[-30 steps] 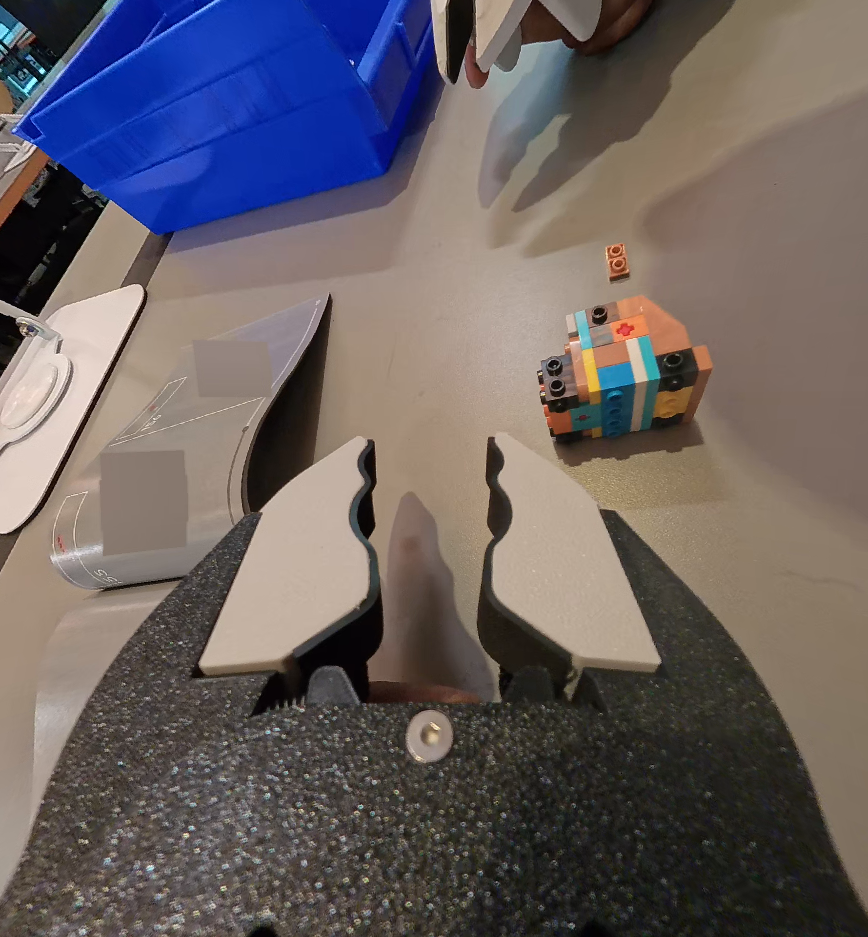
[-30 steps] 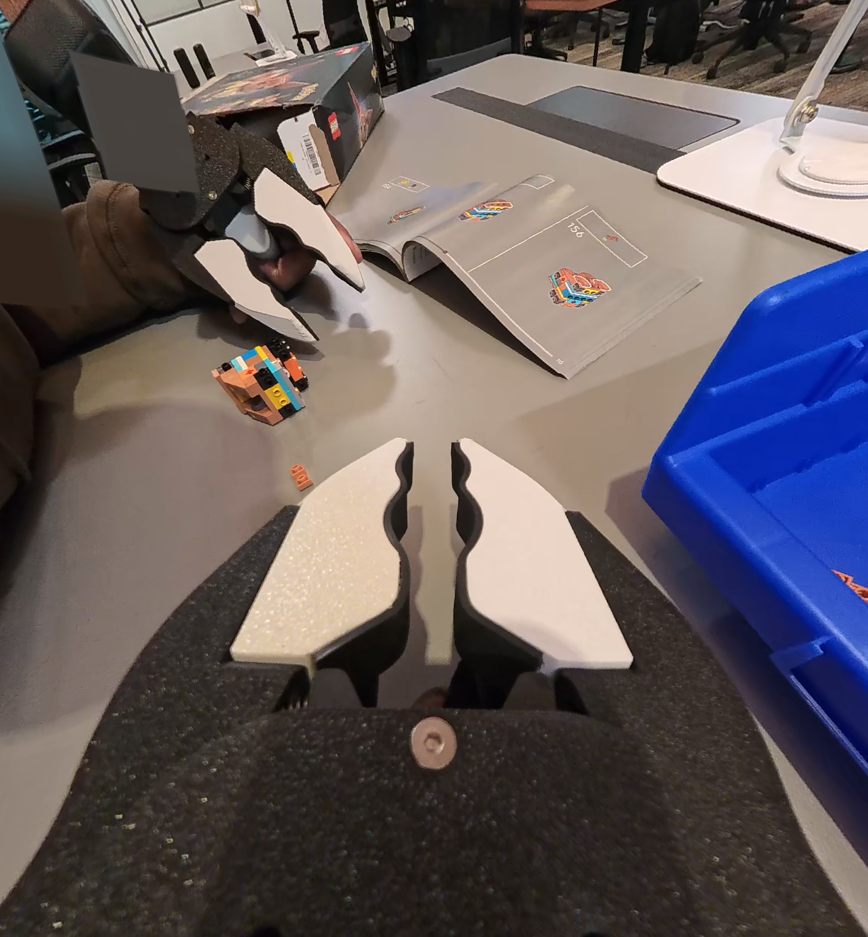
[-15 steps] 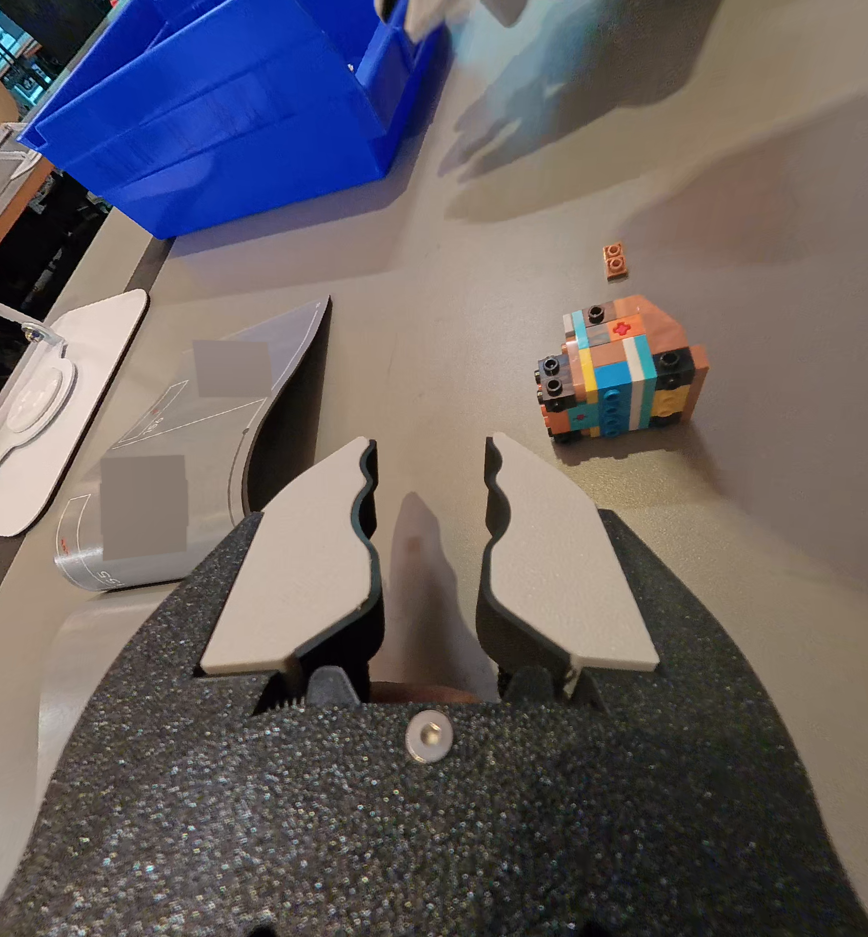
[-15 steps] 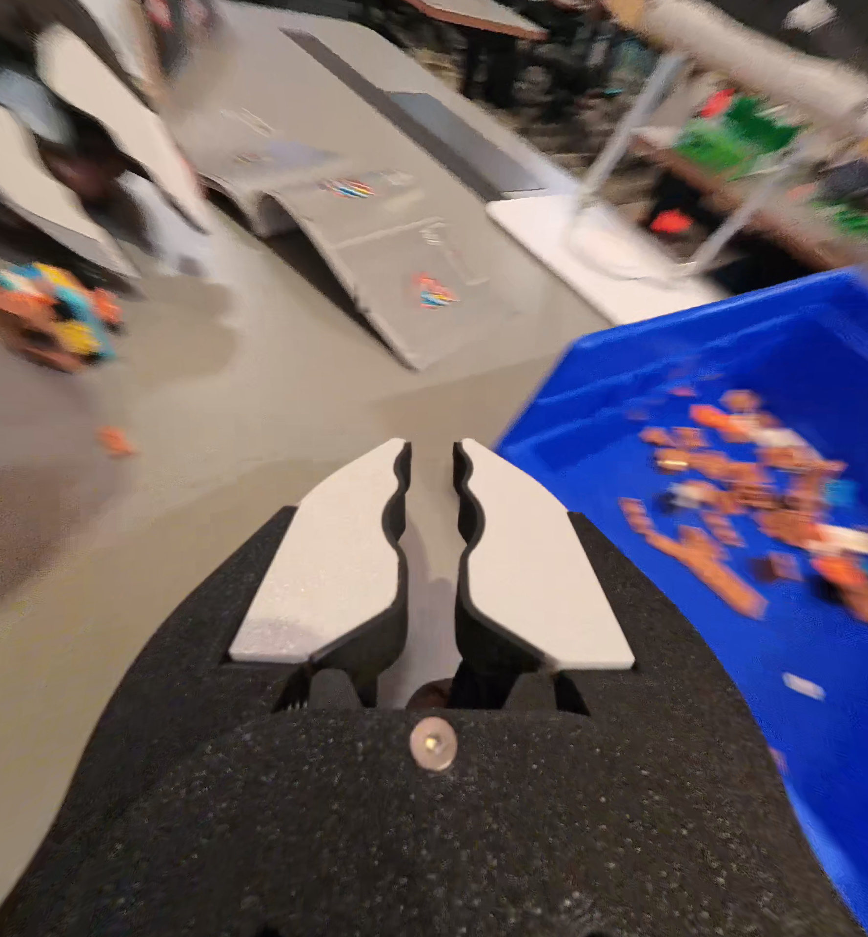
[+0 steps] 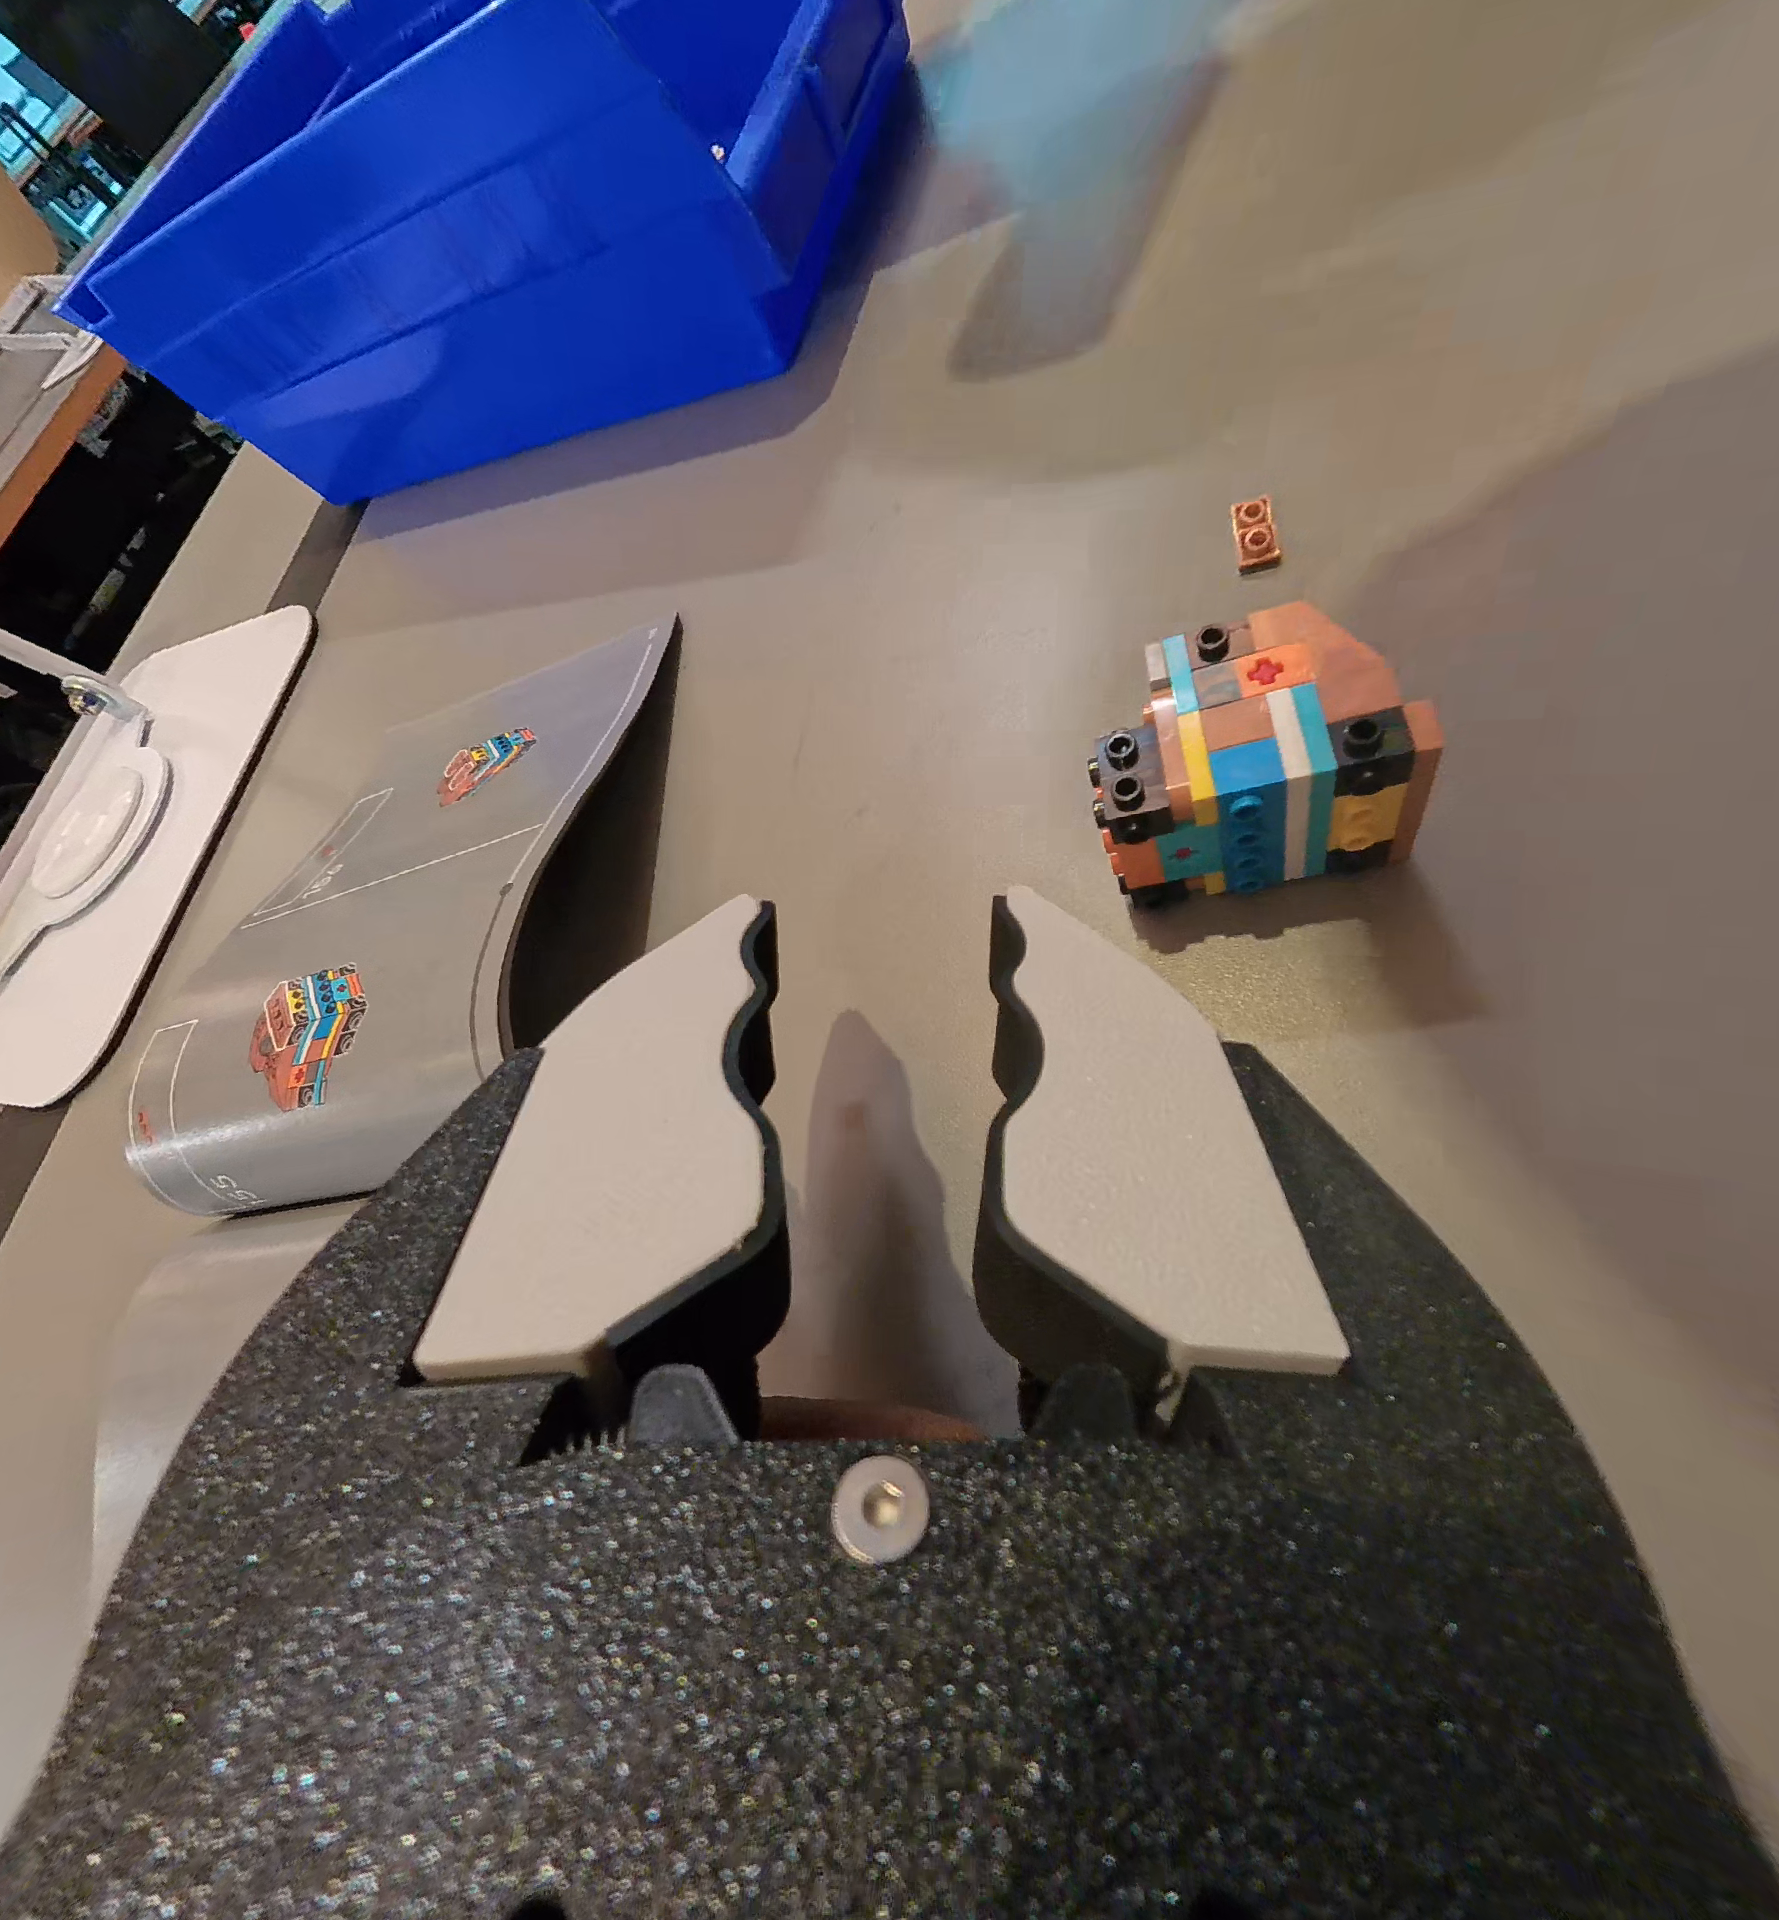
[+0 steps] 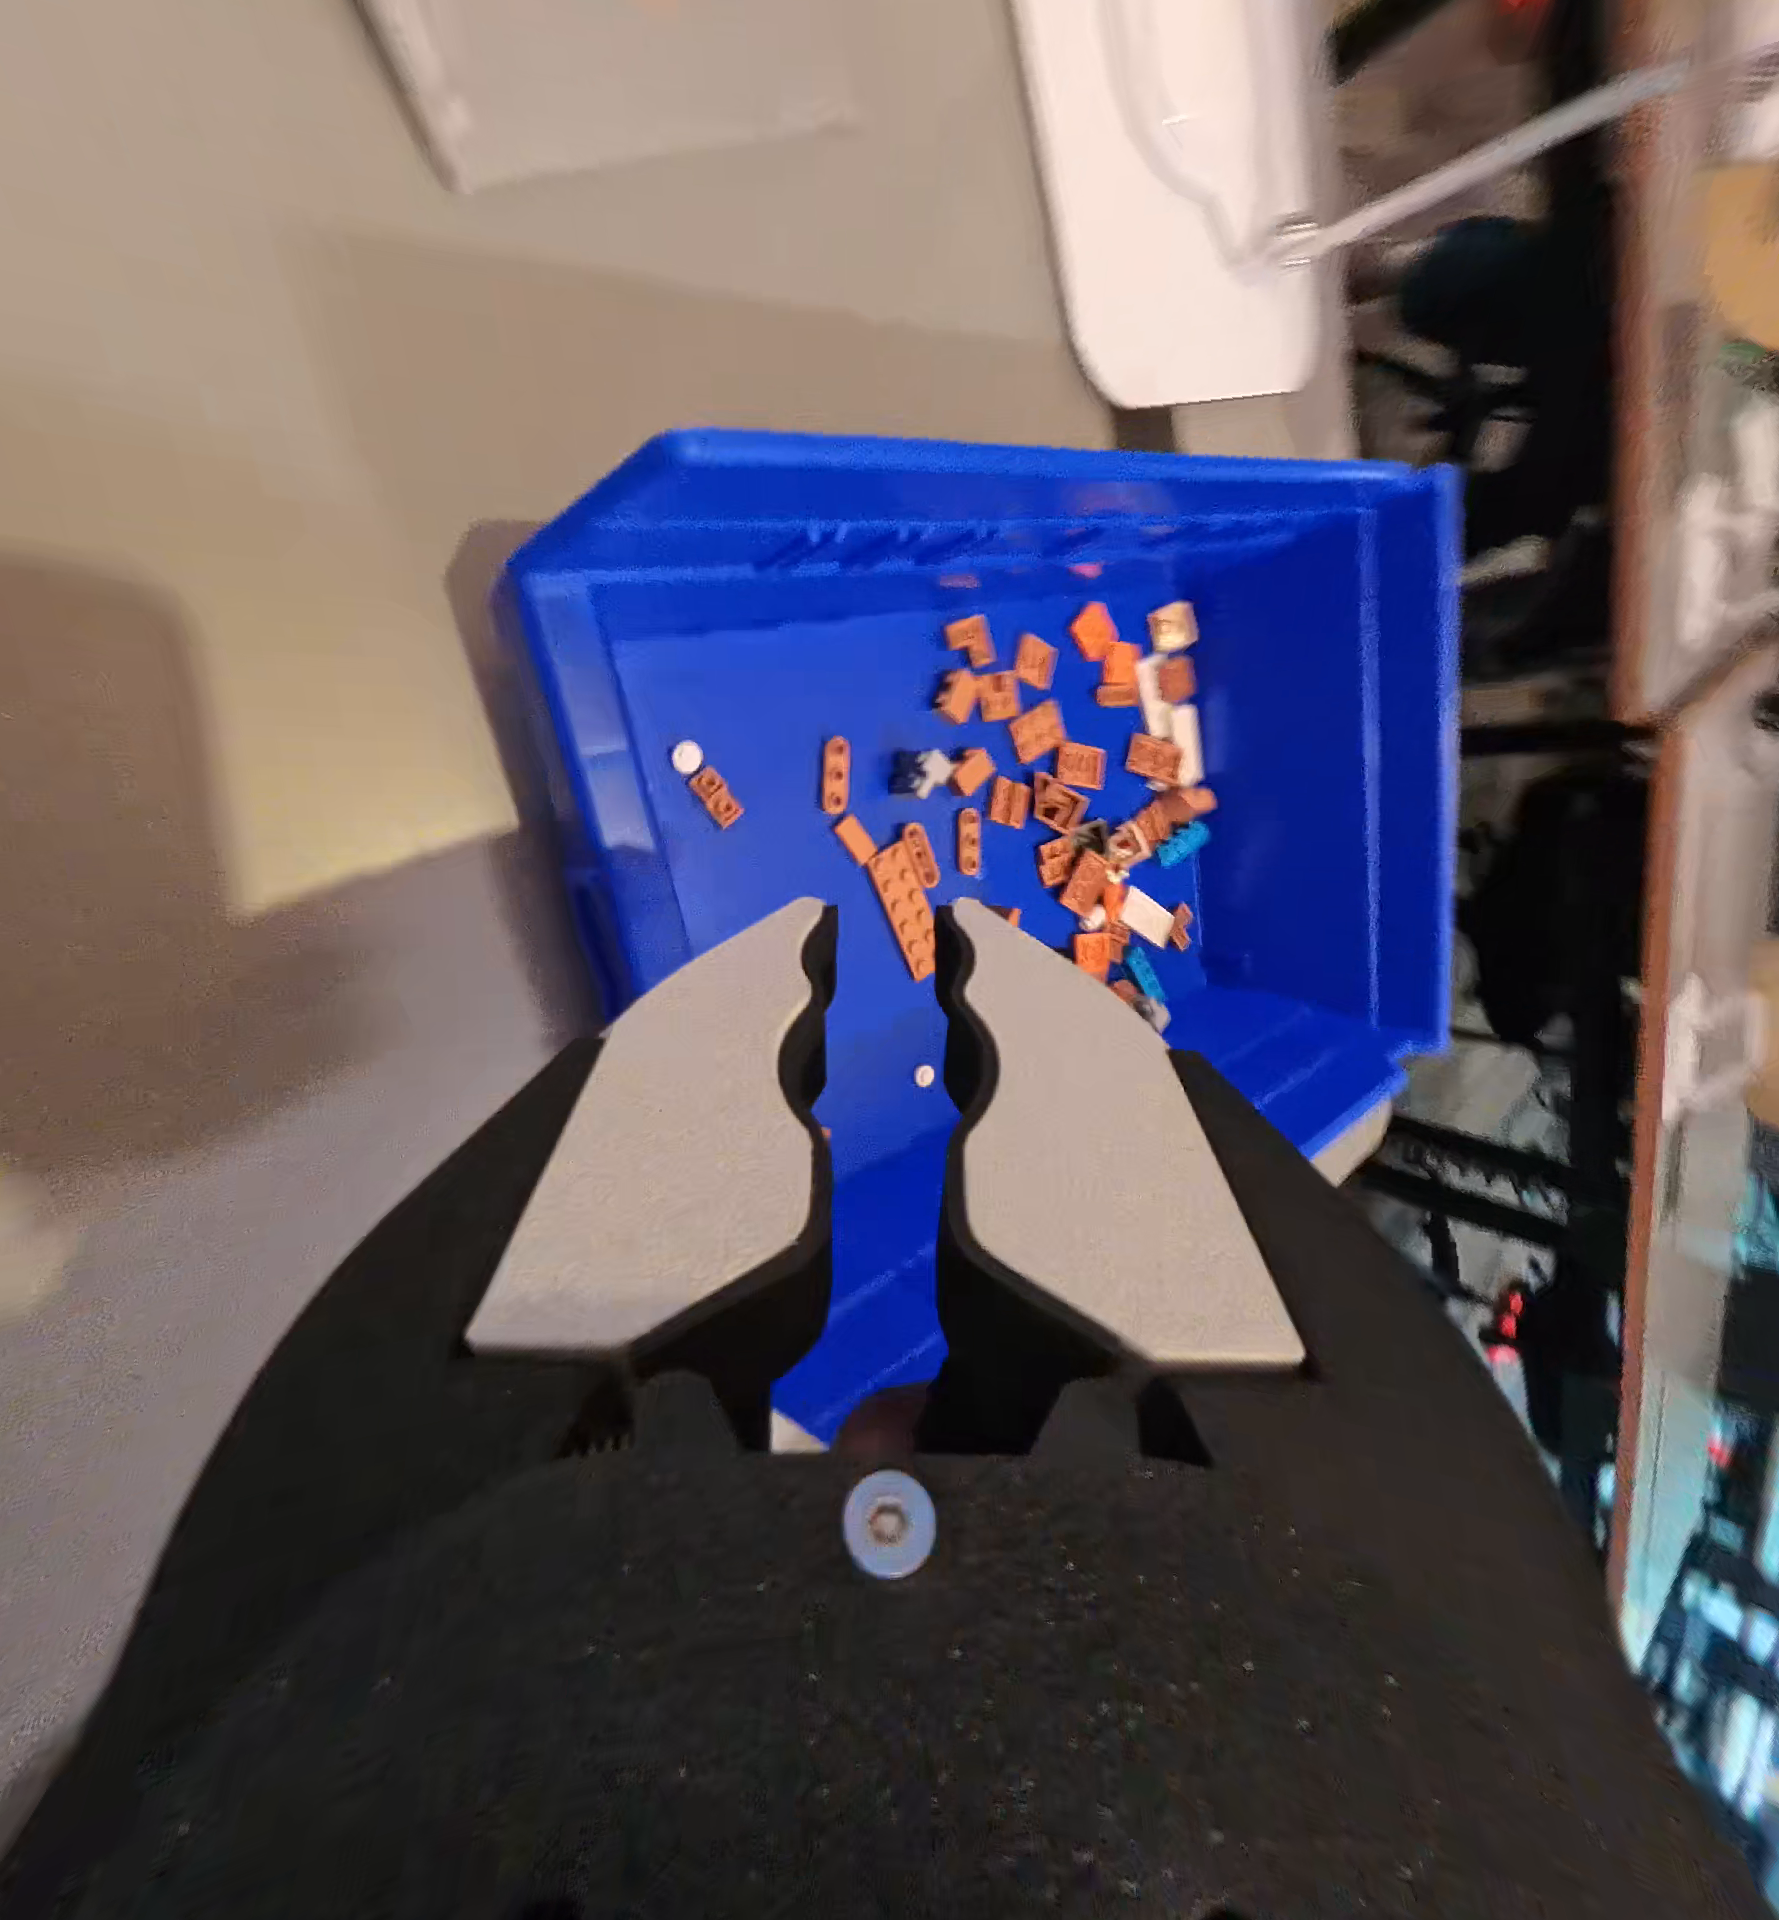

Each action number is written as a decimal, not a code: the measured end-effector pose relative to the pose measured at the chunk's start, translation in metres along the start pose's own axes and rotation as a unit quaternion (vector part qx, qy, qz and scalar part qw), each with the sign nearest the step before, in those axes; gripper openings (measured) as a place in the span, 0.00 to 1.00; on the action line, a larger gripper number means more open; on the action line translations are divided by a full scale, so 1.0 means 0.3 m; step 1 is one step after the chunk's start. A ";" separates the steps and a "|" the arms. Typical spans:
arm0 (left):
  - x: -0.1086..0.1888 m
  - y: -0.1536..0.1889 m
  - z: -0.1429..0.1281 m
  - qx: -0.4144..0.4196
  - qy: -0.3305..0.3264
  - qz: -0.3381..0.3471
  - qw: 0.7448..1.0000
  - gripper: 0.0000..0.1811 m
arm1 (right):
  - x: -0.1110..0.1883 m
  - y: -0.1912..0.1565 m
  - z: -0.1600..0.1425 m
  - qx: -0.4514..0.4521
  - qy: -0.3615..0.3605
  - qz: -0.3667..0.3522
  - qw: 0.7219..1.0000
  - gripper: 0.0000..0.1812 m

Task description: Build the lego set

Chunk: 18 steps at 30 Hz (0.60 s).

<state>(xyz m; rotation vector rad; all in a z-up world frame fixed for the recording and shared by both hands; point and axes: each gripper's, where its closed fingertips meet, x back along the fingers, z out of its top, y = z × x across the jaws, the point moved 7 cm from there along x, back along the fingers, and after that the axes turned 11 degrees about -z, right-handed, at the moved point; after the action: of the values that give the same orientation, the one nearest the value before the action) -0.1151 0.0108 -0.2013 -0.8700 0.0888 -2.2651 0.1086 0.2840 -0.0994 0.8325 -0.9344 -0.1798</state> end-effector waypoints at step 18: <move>0.010 0.021 0.000 -0.027 0.008 -0.001 1.000 0.20 | -0.366 -0.101 -0.016 0.156 -0.015 0.343 0.926 0.08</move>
<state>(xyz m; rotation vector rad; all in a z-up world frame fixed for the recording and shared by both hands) -0.1130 0.0041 -0.2015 -0.8806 0.1578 -2.2801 0.0520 0.3181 -0.1922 0.7432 -1.2500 0.5795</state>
